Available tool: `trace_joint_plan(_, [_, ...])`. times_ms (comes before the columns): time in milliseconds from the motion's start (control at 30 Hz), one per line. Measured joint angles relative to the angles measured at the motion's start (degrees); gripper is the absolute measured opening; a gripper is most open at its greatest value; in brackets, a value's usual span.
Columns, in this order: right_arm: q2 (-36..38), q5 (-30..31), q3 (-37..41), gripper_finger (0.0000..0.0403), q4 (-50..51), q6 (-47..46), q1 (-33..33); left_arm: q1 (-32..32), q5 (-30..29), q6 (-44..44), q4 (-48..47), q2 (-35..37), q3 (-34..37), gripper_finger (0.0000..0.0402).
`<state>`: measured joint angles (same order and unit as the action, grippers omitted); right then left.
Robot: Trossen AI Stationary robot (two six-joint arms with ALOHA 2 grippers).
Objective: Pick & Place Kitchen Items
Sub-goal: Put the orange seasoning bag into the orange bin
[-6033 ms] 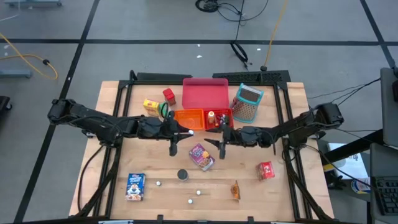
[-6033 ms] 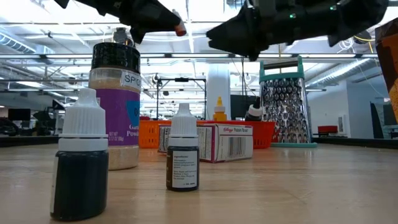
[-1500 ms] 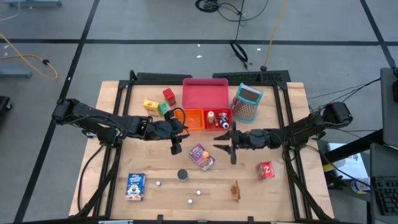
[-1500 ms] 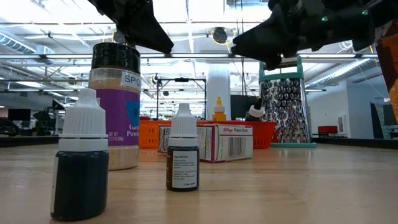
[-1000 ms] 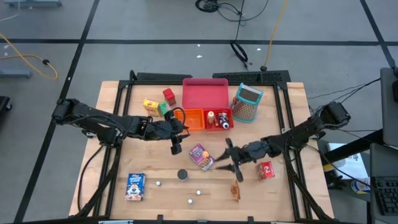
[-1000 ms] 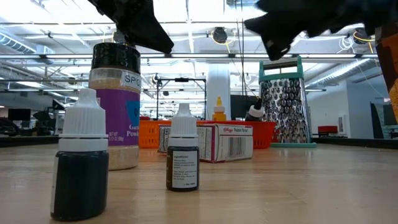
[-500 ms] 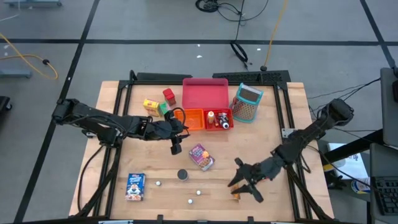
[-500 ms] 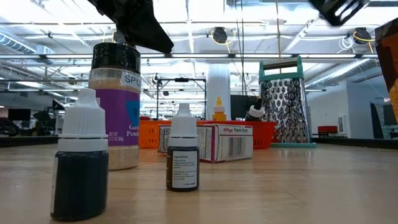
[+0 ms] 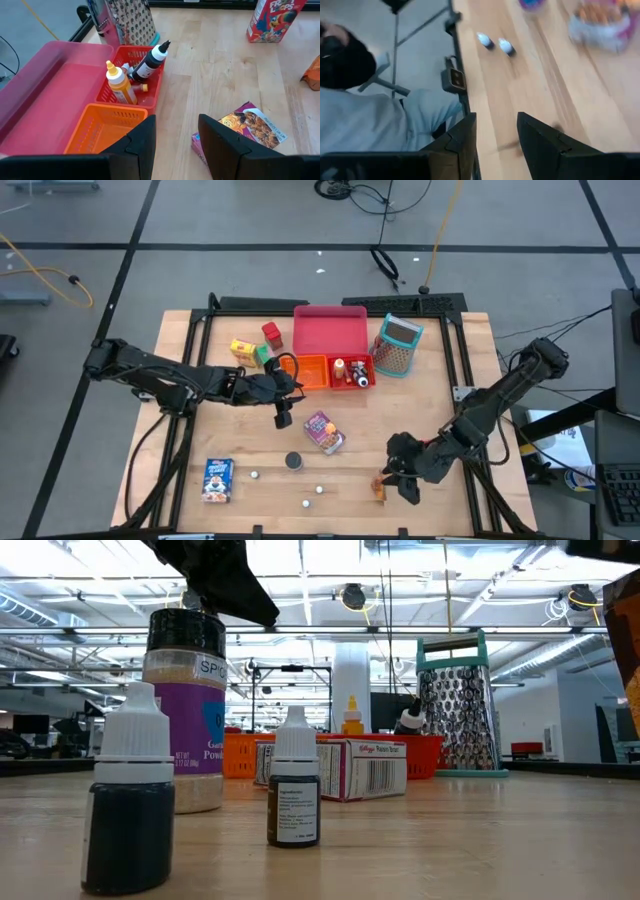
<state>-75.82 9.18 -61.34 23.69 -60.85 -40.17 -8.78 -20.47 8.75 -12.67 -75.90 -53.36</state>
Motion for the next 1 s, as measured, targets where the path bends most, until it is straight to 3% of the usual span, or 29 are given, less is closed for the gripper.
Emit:
trace_joint_plan(400, [-5.51, -6.53, 0.11, 0.0137, 2.04, -8.88, 2.58, 0.00, -0.02, -1.16, 0.00, 0.00, 0.00, 0.0150])
trace_joint_plan(1000, [-8.80, -7.69, 0.15, 0.0136, 4.70, -12.45, 3.45, 0.01, -0.04, -1.31, -0.51, 0.00, 0.00, 0.0150])
